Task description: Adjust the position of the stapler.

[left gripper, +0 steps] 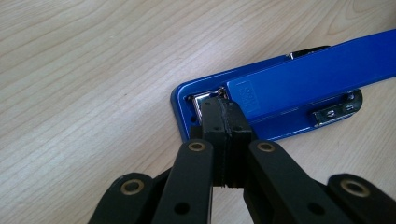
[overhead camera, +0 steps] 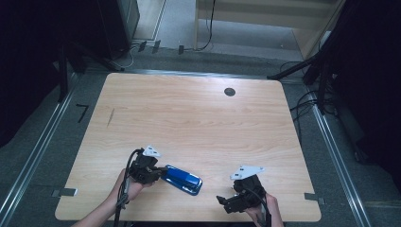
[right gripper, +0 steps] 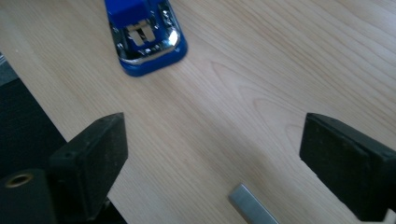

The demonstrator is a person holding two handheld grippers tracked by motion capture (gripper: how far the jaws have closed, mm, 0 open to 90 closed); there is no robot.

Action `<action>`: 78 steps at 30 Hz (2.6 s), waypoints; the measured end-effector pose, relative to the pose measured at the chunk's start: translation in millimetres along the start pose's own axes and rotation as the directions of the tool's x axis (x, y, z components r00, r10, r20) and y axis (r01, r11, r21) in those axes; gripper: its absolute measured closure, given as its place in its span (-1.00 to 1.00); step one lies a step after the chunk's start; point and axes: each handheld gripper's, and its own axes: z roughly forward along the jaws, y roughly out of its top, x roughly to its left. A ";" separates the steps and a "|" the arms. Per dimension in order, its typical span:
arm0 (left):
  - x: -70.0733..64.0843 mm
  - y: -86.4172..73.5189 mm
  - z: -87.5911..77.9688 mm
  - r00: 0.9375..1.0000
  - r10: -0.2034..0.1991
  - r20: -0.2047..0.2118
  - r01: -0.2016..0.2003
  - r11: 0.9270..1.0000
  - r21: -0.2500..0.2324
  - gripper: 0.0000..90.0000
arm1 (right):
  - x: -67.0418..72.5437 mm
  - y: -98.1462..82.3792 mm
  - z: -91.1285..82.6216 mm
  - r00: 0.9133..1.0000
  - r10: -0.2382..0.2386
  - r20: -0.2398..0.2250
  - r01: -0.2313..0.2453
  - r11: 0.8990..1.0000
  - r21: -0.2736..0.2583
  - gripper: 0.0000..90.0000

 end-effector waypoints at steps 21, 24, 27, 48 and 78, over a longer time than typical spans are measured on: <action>-25.8 2.0 9.8 0.998 0.023 0.061 -0.023 1.000 0.009 1.00 | 29.0 18.7 26.7 0.993 -0.105 -0.046 0.105 0.995 0.001 0.29; -29.0 1.8 10.6 0.997 0.032 0.065 -0.033 0.999 0.016 1.00 | 28.2 18.2 26.1 0.993 -0.114 -0.037 0.115 0.993 0.010 0.35; -33.3 0.0 14.0 0.996 0.041 0.079 -0.044 0.999 0.030 1.00 | 25.4 17.5 25.3 0.992 -0.124 -0.022 0.124 0.992 0.011 0.42; -47.9 2.6 21.8 0.992 0.096 0.085 -0.096 0.995 -0.001 1.00 | 4.1 11.5 20.7 0.993 -0.113 0.025 0.113 0.994 0.013 0.48; -74.8 21.9 24.2 0.930 0.364 -0.037 -0.366 0.926 -0.093 -0.34 | -12.1 1.6 21.2 0.995 -0.068 0.072 0.066 0.998 0.025 0.53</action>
